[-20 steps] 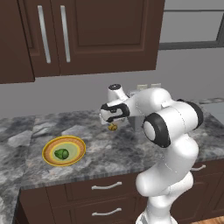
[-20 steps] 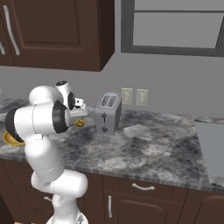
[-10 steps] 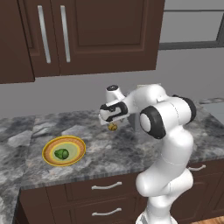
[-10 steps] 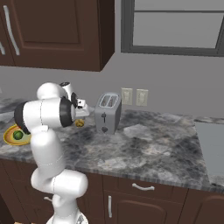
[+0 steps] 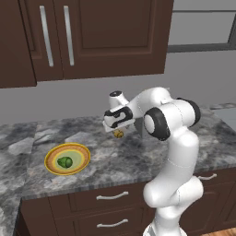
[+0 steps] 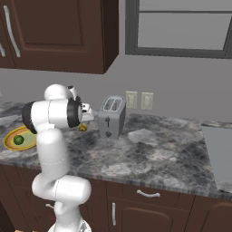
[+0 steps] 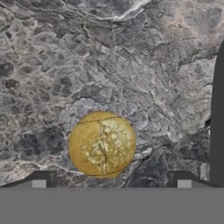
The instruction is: Pick the avocado and bread from the counter and place them on the plate. Then pick the jam from the cabinet and place it next to the plate. Lastly close the cabinet door.
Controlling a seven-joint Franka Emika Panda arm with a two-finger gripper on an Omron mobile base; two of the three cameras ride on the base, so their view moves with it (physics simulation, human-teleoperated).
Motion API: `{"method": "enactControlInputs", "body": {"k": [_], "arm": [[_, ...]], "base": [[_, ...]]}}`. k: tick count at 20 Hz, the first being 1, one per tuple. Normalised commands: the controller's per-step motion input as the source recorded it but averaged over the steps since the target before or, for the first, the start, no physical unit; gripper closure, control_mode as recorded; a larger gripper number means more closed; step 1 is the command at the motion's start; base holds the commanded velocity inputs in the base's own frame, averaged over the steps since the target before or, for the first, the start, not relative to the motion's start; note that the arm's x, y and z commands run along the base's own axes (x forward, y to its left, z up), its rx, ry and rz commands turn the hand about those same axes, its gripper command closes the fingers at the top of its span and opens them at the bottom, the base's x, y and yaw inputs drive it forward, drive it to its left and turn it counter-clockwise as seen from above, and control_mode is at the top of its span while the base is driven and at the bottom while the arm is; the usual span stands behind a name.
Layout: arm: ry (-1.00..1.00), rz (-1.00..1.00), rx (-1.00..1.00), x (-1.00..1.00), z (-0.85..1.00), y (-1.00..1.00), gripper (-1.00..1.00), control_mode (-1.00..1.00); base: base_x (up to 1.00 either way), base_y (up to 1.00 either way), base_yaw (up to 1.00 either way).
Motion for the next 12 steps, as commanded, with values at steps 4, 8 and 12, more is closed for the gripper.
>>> {"method": "enactControlInputs", "body": {"k": [4,8,12], "arm": [[0.00,0.00,0.00,0.10,-0.16,0.00,-1.00,-1.00],[0.00,0.00,-0.01,0.13,-0.12,0.00,-1.00,-1.00],[0.01,0.00,-0.01,0.17,-0.14,0.00,-1.00,-1.00]], "base": [[0.00,0.00,0.00],[0.00,0.00,0.00],[0.00,0.00,0.00]]}}
